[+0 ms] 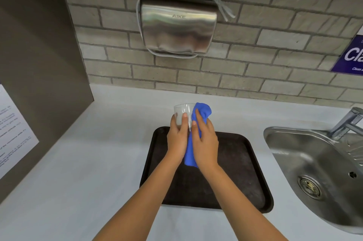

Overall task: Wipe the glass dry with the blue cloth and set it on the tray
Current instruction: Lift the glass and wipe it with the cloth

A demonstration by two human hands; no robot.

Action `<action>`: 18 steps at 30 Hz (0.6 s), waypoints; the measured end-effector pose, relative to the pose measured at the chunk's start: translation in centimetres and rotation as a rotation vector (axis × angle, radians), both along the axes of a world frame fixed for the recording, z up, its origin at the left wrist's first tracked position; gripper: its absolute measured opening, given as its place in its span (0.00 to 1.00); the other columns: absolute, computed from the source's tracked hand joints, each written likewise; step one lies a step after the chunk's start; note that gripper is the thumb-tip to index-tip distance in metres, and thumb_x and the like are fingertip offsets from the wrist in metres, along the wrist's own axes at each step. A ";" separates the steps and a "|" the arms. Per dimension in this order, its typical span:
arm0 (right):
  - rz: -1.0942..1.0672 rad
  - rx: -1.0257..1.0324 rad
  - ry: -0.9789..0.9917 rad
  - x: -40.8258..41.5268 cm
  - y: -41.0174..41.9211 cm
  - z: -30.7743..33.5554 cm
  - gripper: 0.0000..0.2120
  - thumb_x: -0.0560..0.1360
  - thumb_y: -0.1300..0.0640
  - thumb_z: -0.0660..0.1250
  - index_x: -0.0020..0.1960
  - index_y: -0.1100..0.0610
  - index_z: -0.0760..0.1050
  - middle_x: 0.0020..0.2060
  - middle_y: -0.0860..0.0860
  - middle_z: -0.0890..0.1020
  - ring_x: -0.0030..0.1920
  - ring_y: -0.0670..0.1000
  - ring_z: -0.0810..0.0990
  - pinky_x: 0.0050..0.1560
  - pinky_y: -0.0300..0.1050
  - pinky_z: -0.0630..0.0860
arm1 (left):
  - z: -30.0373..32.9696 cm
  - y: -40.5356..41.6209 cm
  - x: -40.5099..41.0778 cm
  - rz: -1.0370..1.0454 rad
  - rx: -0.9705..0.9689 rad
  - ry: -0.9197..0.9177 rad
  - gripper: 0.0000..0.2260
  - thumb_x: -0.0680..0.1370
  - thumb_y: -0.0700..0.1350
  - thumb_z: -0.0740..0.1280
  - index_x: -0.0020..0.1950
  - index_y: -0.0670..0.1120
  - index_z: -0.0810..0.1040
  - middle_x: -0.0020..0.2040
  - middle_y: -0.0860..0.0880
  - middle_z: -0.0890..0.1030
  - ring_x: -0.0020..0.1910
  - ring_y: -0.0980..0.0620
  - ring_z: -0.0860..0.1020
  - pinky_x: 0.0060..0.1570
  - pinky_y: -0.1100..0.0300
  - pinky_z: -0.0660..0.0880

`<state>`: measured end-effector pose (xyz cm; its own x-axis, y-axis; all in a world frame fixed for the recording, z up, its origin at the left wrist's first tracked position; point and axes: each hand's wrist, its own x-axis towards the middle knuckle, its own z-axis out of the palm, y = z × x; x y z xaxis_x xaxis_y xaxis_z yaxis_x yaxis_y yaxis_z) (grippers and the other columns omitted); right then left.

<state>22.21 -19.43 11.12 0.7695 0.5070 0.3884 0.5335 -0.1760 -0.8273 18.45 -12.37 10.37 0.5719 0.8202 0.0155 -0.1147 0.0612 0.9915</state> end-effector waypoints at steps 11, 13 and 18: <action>0.066 0.126 0.189 1.6 0.5 2.0 0.17 0.82 0.48 0.55 0.70 0.44 0.70 0.59 0.45 0.78 0.56 0.44 0.79 0.57 0.39 0.77 | 1.1 0.2 -0.2 -0.167 -0.323 -0.081 0.22 0.81 0.63 0.58 0.63 0.49 0.80 0.53 0.42 0.87 0.51 0.46 0.86 0.50 0.52 0.82; 0.080 0.060 0.048 0.5 0.0 1.7 0.18 0.82 0.48 0.56 0.71 0.41 0.68 0.64 0.43 0.73 0.57 0.39 0.76 0.58 0.34 0.73 | 1.4 0.4 -0.2 -0.177 -0.329 -0.122 0.24 0.81 0.63 0.59 0.65 0.47 0.80 0.56 0.41 0.86 0.56 0.43 0.85 0.55 0.51 0.81; 0.110 0.162 0.160 0.7 -0.1 1.9 0.15 0.82 0.47 0.56 0.67 0.37 0.70 0.64 0.41 0.74 0.60 0.35 0.74 0.61 0.34 0.72 | 1.6 0.7 -0.5 -0.228 -0.327 -0.112 0.26 0.82 0.64 0.56 0.66 0.47 0.80 0.56 0.42 0.86 0.56 0.44 0.85 0.56 0.50 0.81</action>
<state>22.95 -19.52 12.97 0.7713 0.5322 0.3490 0.4021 0.0177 -0.9154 17.95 -11.70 11.99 0.7489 0.6449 -0.1526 -0.1677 0.4072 0.8978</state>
